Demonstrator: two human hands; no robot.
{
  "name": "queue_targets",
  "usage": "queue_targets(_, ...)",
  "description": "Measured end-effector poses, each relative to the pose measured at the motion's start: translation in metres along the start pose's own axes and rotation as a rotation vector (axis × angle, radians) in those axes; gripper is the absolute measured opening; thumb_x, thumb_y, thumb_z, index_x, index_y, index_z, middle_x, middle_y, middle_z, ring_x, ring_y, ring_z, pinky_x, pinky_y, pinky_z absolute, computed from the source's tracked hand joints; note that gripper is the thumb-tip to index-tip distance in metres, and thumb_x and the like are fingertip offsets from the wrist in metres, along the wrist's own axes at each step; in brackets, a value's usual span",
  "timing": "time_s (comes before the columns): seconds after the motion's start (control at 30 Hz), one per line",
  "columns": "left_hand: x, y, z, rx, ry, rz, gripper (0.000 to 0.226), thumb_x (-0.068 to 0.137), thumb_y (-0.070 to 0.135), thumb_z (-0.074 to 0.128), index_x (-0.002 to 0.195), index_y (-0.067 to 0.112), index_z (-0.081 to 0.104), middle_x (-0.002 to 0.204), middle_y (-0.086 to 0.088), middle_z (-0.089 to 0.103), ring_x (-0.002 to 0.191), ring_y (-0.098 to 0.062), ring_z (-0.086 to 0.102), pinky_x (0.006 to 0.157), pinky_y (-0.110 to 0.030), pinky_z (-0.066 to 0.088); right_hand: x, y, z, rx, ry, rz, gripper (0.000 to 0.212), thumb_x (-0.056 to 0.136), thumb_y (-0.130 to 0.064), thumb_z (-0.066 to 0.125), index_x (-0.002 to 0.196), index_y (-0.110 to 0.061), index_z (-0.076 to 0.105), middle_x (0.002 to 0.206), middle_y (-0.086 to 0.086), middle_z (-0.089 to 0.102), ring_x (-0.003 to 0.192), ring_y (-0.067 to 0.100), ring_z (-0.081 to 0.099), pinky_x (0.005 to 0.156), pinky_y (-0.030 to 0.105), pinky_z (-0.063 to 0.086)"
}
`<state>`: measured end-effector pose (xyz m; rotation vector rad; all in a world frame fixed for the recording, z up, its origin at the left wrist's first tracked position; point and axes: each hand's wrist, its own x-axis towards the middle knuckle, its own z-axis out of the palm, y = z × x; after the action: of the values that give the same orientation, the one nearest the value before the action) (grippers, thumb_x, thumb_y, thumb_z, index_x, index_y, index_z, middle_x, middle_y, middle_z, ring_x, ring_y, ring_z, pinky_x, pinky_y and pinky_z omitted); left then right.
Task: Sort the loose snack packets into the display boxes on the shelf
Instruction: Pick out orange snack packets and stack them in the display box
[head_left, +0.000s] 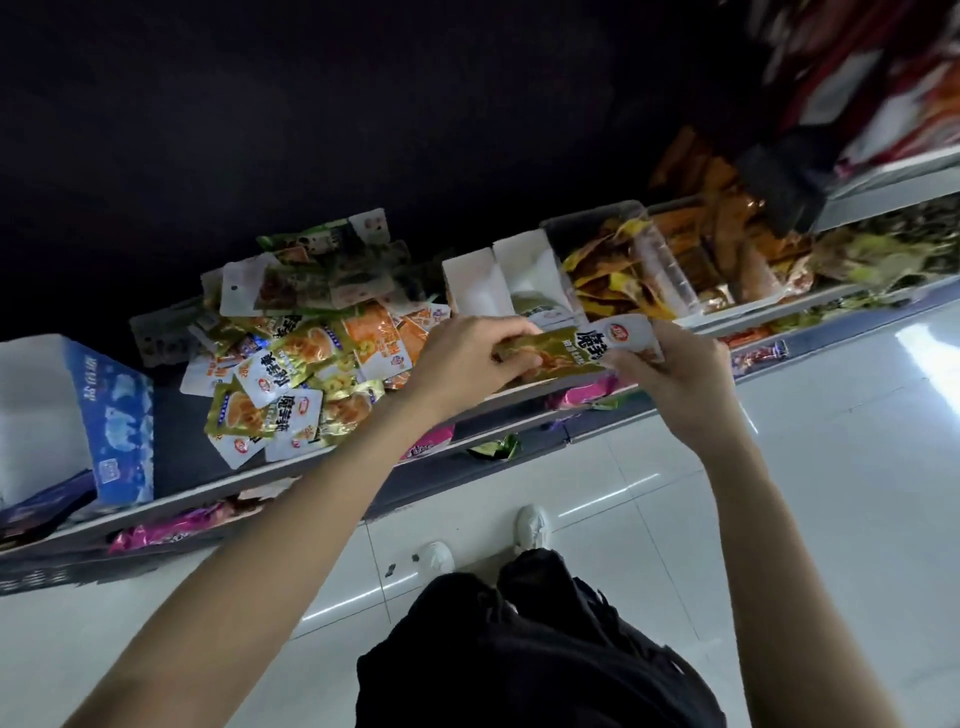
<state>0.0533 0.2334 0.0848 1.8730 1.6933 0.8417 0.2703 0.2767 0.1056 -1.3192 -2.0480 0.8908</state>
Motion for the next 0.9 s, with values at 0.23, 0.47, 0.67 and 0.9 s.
queue_targets(0.23,0.062,-0.011,0.057,-0.394,0.446,-0.473,0.041,0.092,0.023,0.058,0.131,0.018,0.049,0.133,0.005,0.054,0.121,-0.008,0.049,0.103,-0.029,0.040,0.056,0.035,0.008,-0.120,0.369,-0.064,0.016,0.086,-0.018,0.064,0.072,-0.010,0.062,0.059,0.000,0.057,0.045,0.009,0.042,0.043,0.016,0.030)
queue_targets(0.47,0.073,-0.029,0.083,-0.465,0.249,-0.704,0.048,0.099,0.018,0.043,0.145,0.017,0.031,0.146,-0.004,0.040,0.133,-0.019,0.039,0.105,-0.026,0.031,0.098,0.056,0.060,-0.607,0.056,-0.411,0.051,0.055,0.010,0.071,0.092,-0.025,0.074,0.052,-0.003,0.061,0.040,0.015,0.054,0.042,0.021,0.045)
queue_targets(0.67,0.071,-0.039,0.085,-0.319,0.144,-0.634,0.057,0.093,-0.002,0.044,0.144,0.022,0.034,0.143,-0.005,0.044,0.077,0.005,0.049,0.057,-0.004,0.036,0.115,0.069,0.076,-1.031,-0.384,-0.517,0.044,0.084,-0.012,0.052,0.126,-0.022,0.057,0.106,0.004,0.070,0.120,0.025,0.047,0.105,0.047,0.027)
queue_targets(0.9,0.057,-0.038,0.071,-0.112,0.085,-0.537,0.050,0.094,0.008,0.049,0.142,0.018,0.038,0.144,-0.004,0.044,0.121,-0.017,0.050,0.098,-0.022,0.036,0.115,0.069,0.067,-0.979,-0.433,-0.503,0.038,0.089,-0.019,0.048,0.126,-0.020,0.056,0.128,0.001,0.059,0.126,0.027,0.039,0.097,0.047,0.027)
